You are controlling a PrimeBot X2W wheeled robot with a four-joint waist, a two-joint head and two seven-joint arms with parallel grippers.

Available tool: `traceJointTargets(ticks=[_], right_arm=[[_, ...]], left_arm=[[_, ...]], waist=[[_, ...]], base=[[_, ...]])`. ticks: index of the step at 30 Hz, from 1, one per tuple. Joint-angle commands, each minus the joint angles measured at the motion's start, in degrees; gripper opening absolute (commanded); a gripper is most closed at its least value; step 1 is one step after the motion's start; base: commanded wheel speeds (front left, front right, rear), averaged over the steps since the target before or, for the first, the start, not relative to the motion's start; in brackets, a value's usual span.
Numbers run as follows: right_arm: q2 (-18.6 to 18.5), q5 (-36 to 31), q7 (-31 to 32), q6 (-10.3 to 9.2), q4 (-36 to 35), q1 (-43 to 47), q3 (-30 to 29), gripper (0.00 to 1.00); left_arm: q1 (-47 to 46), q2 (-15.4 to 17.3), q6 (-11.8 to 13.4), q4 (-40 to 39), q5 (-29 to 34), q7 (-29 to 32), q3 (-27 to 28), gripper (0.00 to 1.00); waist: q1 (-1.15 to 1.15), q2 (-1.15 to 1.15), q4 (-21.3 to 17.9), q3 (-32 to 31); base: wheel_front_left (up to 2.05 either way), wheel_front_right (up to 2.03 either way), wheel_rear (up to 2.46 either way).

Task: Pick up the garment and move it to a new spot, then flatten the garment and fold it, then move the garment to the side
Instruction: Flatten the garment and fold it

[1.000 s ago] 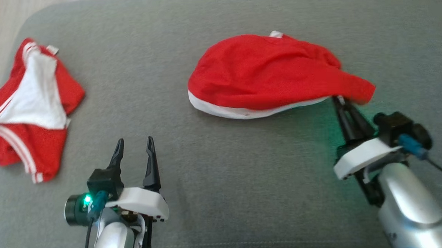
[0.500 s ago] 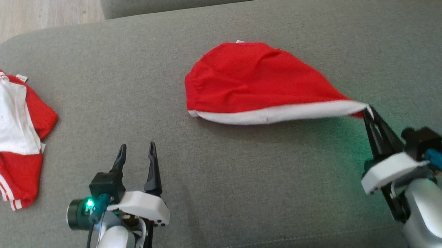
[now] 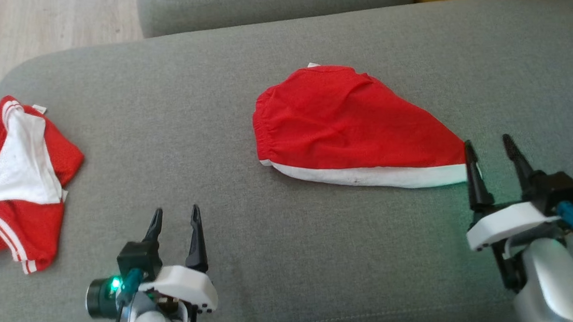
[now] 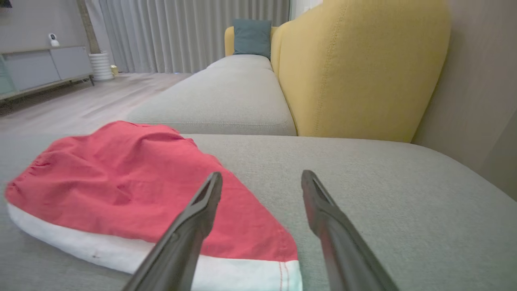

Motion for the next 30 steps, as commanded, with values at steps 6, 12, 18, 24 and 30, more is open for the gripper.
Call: traceJointTargets(ticks=[6,12,18,24,30], right_arm=[[2.57,0.26,-0.21,-0.05,-3.48,1.55,1.99,1.00],[4.00,0.23,-0.21,-0.05,-3.73,3.00,1.67,1.00],[4.44,0.19,-0.21,-0.05,-3.93,3.52,1.04,1.00],[4.59,0.26,-0.21,-0.05,-3.59,3.60,1.48,1.00],[4.63,1.21,-0.21,-0.05,-3.58,2.54,2.79,1.00]], left_arm=[[0.03,0.83,0.38,-2.76,2.02,-0.29,2.79,1.00],[0.74,0.83,1.04,-3.07,2.63,-0.29,3.25,1.00],[1.23,0.83,1.24,-3.11,2.77,-0.29,3.35,1.00],[1.08,0.83,0.40,-3.53,1.98,-0.29,2.50,1.00],[-1.13,0.83,-3.80,-3.11,-0.14,-0.29,-0.11,1.00]], waist=[[0.00,0.00,1.09,-1.25],[0.00,0.00,2.16,-1.59],[0.00,0.00,2.55,-1.86],[0.00,0.00,2.17,-1.69],[0.00,0.00,0.14,1.03]], base=[[0.00,0.00,0.00],[0.00,0.00,0.00],[0.00,0.00,0.00],[0.00,0.00,0.00],[0.00,0.00,0.00]])
